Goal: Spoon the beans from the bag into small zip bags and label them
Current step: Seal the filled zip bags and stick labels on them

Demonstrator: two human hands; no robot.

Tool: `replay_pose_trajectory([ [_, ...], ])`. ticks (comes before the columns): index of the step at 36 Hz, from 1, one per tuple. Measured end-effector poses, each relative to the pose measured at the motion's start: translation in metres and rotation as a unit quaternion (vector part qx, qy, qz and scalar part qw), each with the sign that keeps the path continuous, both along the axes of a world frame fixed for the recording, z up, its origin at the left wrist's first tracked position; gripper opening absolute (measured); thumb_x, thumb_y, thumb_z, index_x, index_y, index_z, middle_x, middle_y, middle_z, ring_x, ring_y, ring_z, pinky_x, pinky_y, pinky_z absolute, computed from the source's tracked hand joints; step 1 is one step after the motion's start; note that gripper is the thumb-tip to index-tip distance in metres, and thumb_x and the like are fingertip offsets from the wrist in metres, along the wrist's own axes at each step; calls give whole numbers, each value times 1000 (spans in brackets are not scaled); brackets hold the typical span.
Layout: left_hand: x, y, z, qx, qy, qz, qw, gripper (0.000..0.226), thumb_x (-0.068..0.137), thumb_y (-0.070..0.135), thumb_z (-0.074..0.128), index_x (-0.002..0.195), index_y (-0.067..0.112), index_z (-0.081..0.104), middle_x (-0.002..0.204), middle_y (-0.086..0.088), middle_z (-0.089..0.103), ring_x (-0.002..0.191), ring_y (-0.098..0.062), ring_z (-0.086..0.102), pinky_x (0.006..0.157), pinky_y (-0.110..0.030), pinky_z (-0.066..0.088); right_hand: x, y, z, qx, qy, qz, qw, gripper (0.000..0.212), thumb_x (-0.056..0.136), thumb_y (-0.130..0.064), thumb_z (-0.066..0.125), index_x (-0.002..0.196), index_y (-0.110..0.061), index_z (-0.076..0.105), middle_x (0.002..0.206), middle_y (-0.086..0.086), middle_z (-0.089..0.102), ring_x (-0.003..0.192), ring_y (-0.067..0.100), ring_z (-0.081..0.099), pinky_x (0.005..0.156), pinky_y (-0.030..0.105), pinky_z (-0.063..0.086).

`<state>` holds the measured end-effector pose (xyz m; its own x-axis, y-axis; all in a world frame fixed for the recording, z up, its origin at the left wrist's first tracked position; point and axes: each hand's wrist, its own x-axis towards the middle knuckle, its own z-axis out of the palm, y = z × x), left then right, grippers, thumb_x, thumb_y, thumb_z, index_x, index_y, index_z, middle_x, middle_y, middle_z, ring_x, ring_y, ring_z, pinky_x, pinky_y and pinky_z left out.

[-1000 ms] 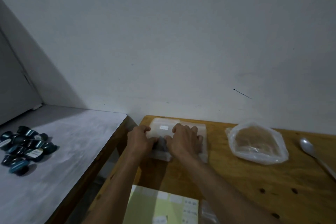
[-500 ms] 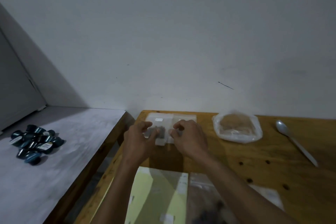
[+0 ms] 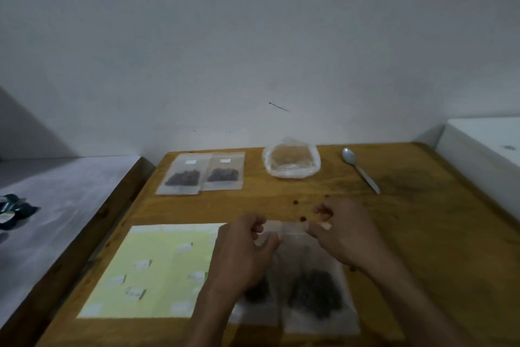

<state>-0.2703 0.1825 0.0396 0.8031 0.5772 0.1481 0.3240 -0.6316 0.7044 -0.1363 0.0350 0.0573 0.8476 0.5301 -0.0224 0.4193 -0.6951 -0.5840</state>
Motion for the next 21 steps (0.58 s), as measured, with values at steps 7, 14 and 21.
replay_pose_trajectory([
  [7,14,-26,-13,8,43,-9,999,57,83,41,75,135,26,55,129,5,62,115,-8,57,94,-25,49,-6,-13,-20,-39,42,-33,998,61,83,-39,74,137,-27,49,133,-1,55,123,20,51,99,42,50],
  [14,18,-31,-18,-17,55,7,998,59,80,34,79,134,27,55,126,6,60,115,-9,55,99,-36,51,-6,-10,-28,11,88,-63,994,68,79,-29,81,137,-32,46,132,-5,54,125,18,49,100,39,49],
  [21,21,-37,-9,-87,-24,70,993,59,75,32,84,123,38,49,105,15,56,93,-2,55,70,-16,49,-2,-18,-18,250,165,-106,948,48,80,-5,77,119,-26,60,104,-6,59,90,8,61,66,20,51],
])
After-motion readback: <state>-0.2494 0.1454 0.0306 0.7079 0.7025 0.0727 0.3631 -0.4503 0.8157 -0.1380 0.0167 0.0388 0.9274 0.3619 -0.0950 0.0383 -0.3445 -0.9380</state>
